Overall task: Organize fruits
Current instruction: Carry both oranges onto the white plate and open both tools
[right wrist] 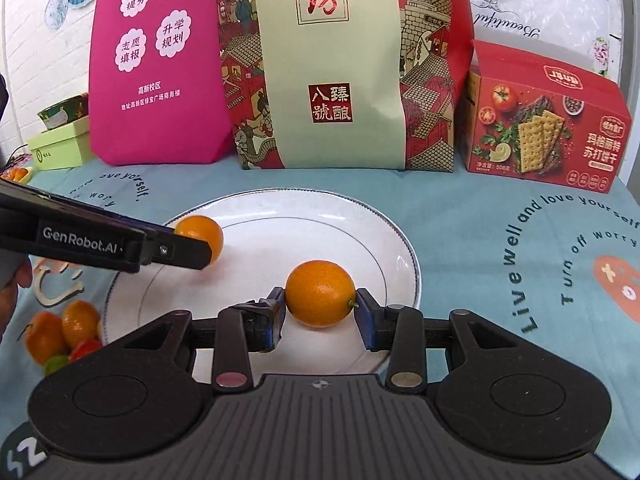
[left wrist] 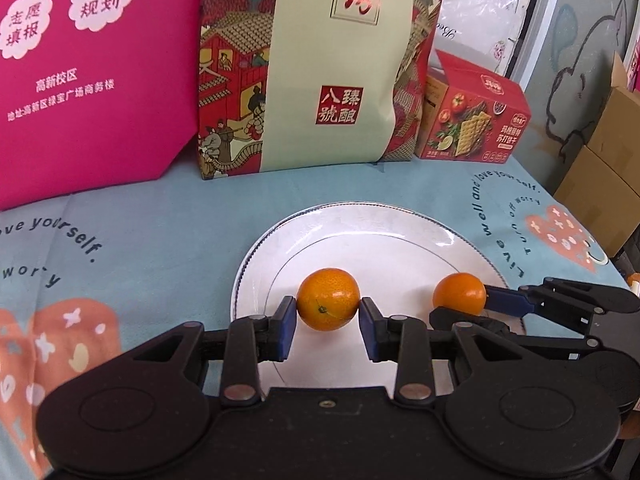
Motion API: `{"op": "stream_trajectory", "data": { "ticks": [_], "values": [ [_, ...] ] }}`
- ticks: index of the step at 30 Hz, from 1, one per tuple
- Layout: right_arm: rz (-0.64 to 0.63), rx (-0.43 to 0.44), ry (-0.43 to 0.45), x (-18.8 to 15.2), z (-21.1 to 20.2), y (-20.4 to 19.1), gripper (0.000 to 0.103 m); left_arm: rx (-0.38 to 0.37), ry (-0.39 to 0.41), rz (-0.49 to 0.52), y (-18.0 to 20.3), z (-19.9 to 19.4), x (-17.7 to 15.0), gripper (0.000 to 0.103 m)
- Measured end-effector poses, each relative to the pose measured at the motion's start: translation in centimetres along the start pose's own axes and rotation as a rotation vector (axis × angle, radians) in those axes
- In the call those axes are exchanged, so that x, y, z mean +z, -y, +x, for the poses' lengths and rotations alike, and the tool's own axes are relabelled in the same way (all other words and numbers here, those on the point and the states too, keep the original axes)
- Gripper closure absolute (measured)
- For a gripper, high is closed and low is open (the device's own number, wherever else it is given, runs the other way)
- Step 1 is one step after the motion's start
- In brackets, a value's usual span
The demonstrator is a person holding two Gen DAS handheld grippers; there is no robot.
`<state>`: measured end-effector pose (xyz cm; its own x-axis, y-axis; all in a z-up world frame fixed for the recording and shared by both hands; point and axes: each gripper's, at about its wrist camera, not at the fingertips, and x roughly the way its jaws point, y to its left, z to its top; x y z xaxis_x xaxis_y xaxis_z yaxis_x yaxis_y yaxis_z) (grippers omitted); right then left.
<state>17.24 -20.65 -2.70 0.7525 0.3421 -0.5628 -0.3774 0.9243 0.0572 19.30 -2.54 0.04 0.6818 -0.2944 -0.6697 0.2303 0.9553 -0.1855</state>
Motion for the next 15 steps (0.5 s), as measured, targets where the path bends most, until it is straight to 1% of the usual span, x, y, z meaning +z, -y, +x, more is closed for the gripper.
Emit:
{"op": "stream_trajectory", "data": {
  "ticks": [4, 11, 13, 14, 15],
  "values": [
    [-0.009, -0.002, -0.002, 0.2, 0.8, 0.0, 0.038, 0.006, -0.012, -0.009, -0.5, 0.7, 0.0, 0.000],
    [-0.037, -0.005, 0.001, 0.4, 1.1, 0.0, 0.036, 0.007, 0.001, 0.002, -0.4, 0.8, -0.1, 0.000],
    [-0.033, -0.005, 0.006, 0.4, 0.6, 0.0, 0.030, 0.006, 0.005, 0.004, -0.2, 0.3, -0.2, 0.000],
    [-0.032, -0.003, 0.016, 0.4, 0.2, 0.0, 0.024, 0.008, 0.011, 0.003, -0.1, -0.1, -0.3, 0.000],
    [-0.032, -0.003, 0.028, 0.3, -0.4, 0.0, 0.015, 0.013, 0.022, 0.002, 0.0, -0.6, -0.4, 0.000]
  ]
}}
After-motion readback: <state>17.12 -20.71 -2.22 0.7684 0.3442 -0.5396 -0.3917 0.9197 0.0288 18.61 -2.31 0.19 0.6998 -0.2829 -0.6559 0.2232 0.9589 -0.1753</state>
